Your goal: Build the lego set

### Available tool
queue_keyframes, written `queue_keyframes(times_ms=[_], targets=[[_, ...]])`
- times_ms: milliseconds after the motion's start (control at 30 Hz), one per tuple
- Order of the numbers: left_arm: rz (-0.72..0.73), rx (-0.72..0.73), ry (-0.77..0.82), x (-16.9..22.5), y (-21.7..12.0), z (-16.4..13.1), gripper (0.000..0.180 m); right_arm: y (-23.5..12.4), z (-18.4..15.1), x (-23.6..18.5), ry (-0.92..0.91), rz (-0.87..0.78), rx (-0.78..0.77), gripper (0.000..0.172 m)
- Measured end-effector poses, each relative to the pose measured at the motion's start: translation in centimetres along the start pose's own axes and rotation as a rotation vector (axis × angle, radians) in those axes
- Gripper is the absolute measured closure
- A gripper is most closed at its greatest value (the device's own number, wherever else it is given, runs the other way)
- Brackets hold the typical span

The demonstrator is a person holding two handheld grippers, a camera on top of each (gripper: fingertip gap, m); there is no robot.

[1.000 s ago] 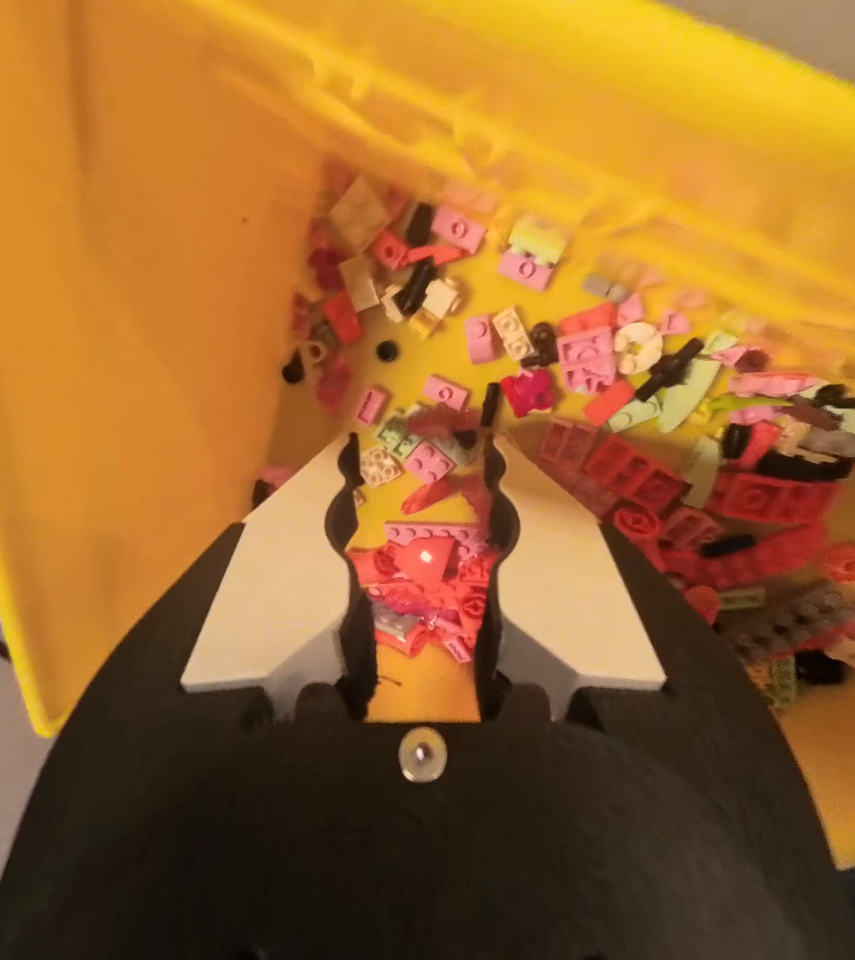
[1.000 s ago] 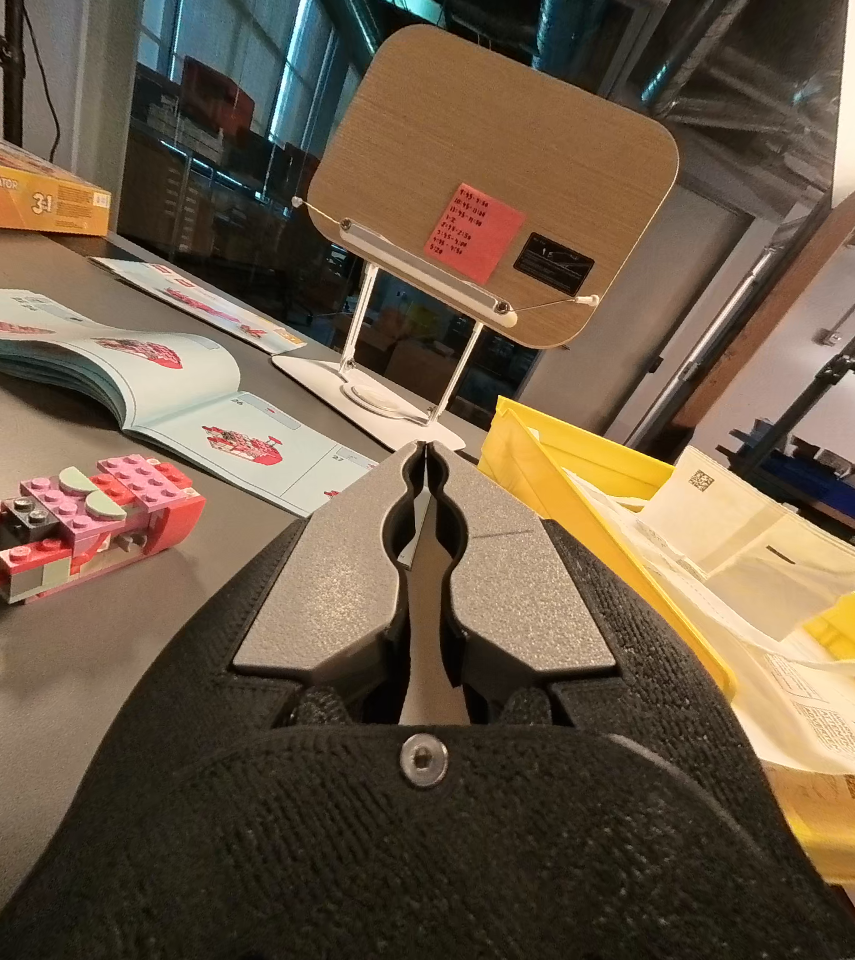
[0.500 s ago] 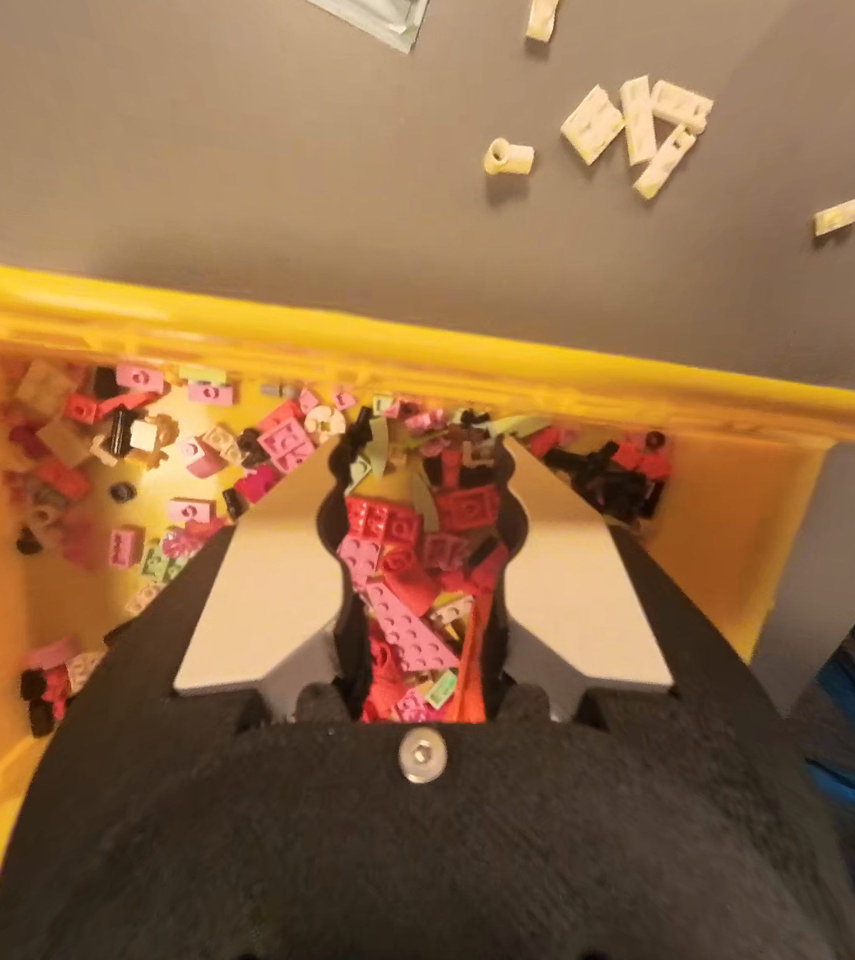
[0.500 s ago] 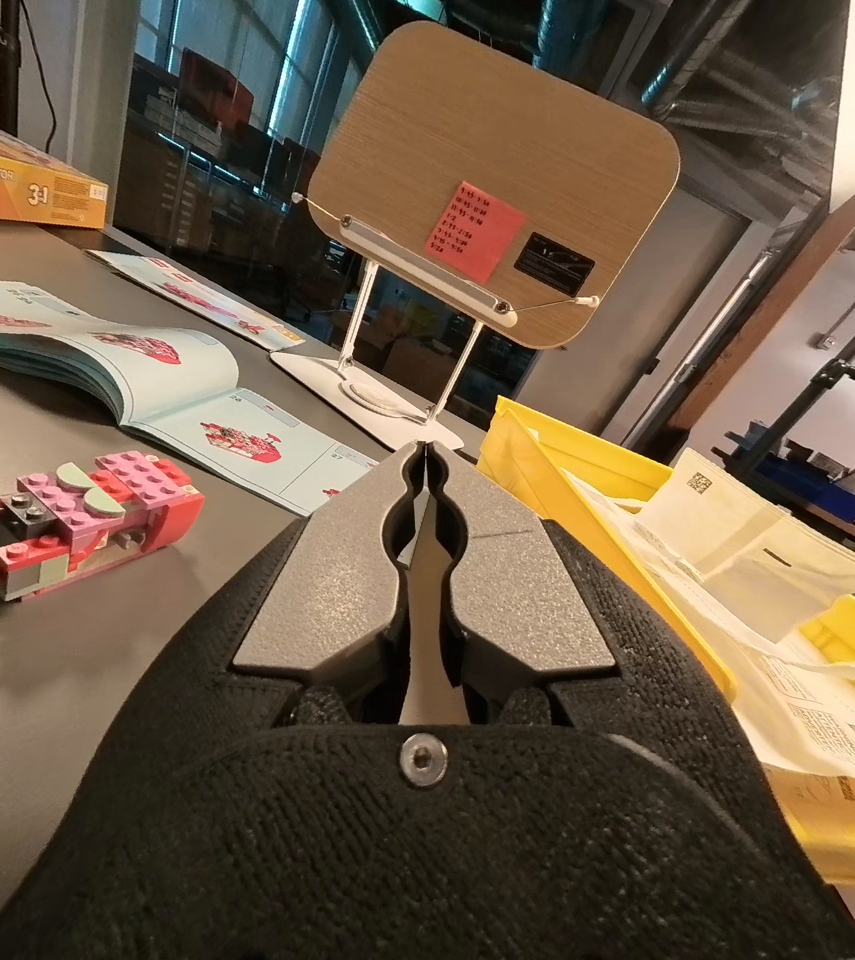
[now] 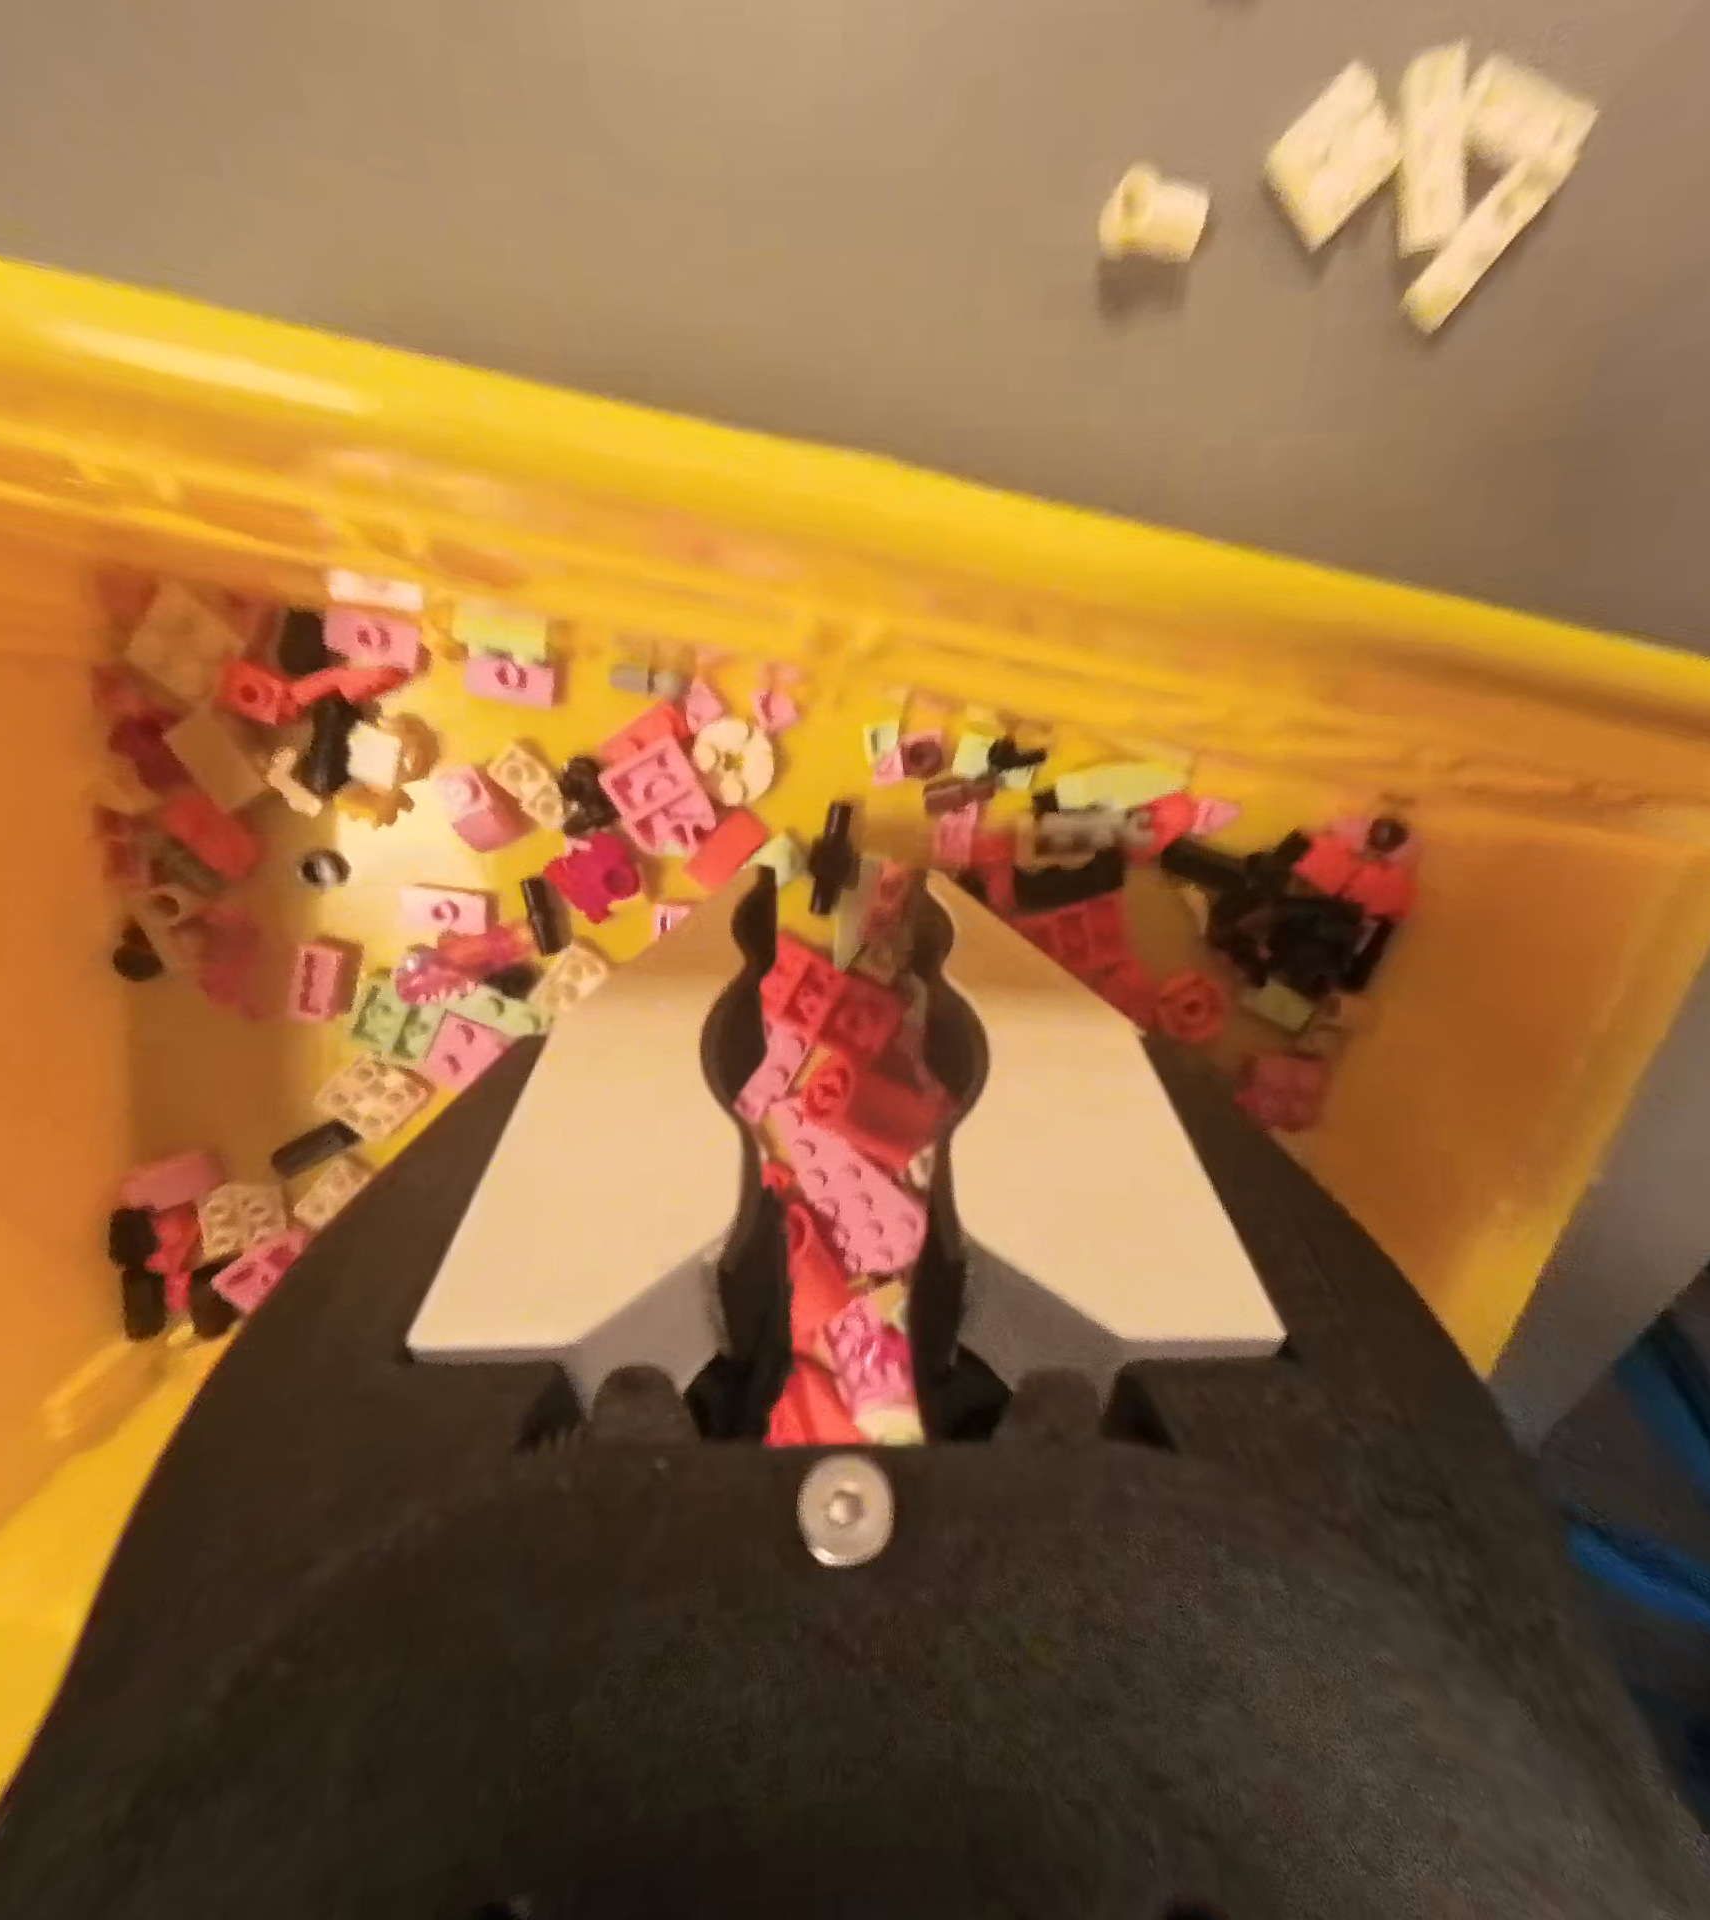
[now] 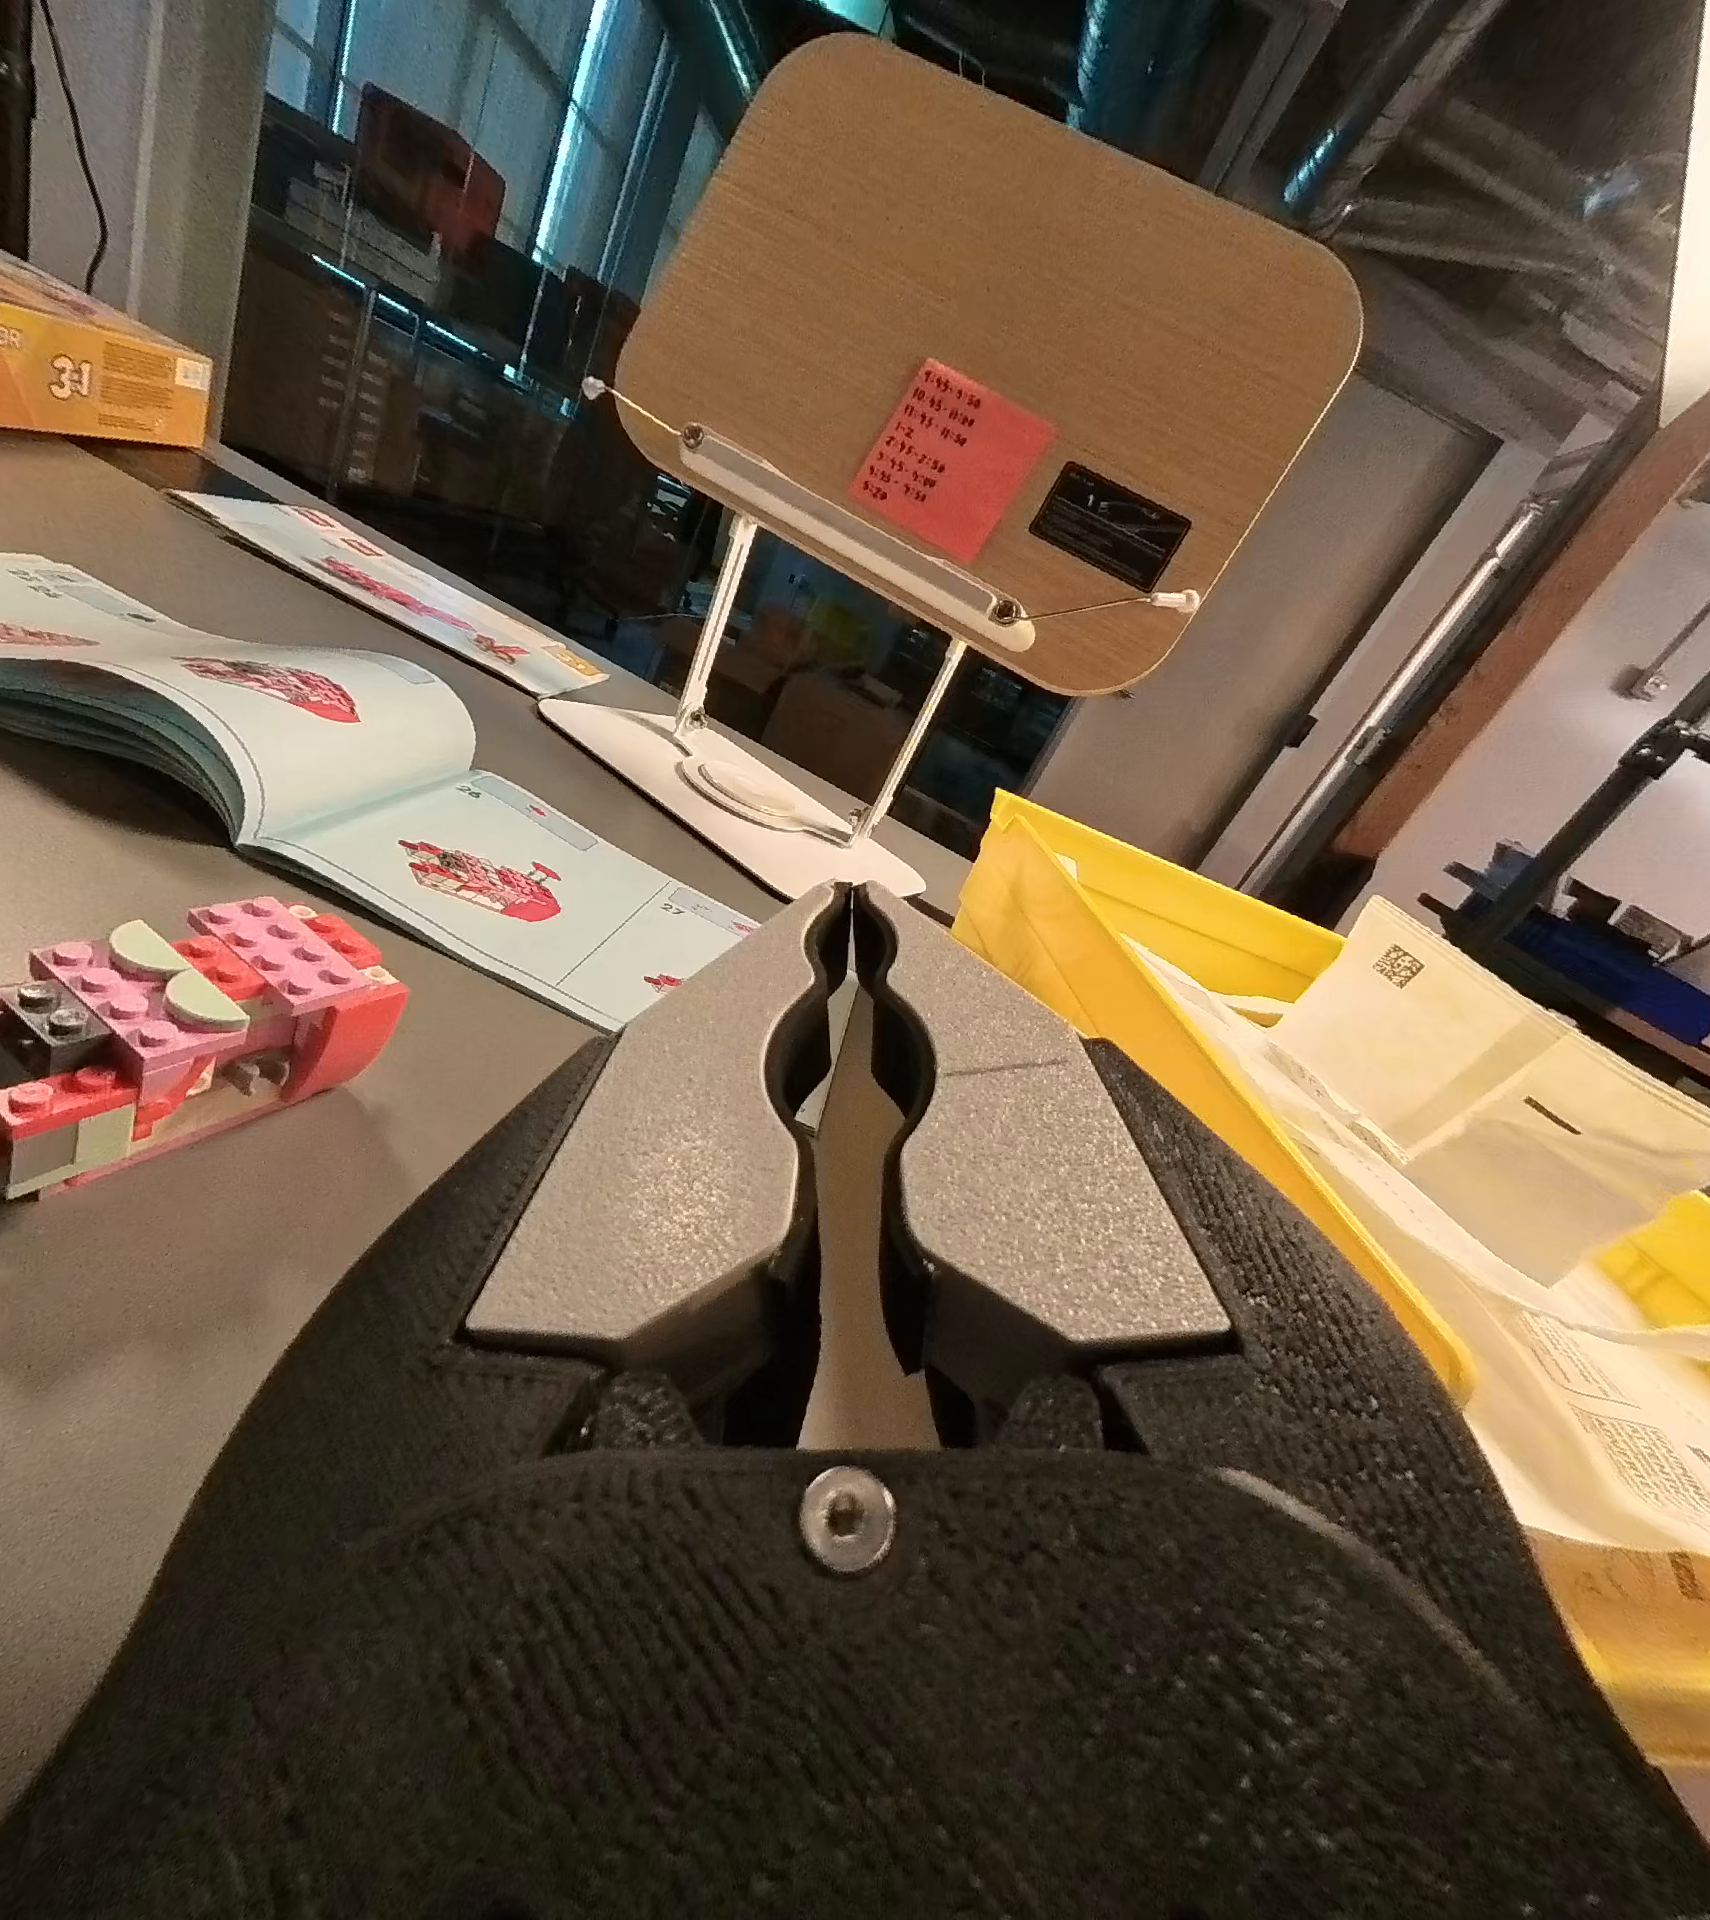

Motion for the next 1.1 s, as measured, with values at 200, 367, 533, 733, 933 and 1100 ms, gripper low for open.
queue_keyframes(times_ms=[200,367,533,733,933,1100], targets=[[0.076,0.075,0.026,-0.3,0.9,0.7,0.164,0.0,0.0,-0.1,-0.005,0.001,-0.003,0.172],[0.056,0.073,0.033,0.1,1.4,1.1,0.156,0.1,0.0,-0.1,-0.009,0.001,-0.005,0.172],[-0.042,-0.001,0.026,0.8,1.6,0.6,0.149,0.0,0.0,-0.1,-0.008,0.001,-0.004,0.172],[-0.050,0.081,0.020,0.5,0.8,1.2,0.156,0.1,0.0,-0.1,-0.008,0.001,-0.004,0.172],[-0.042,0.087,0.054,0.4,1.1,1.4,0.172,0.1,0.0,-0.2,-0.010,0.002,-0.005,0.172],[-0.057,0.066,0.045,0.5,1.8,1.5,0.172,0.1,0.0,-0.2,-0.012,0.003,-0.005,0.172]])
Point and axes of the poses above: each gripper's, where its closed fingertips meet, y out along the fingers, z out of its top, x = y × z across the jaws, the point moved 7 cm from there along -y, back along the fingers, and after that the axes turned 13 degrees about -y, right-handed, at the moved point
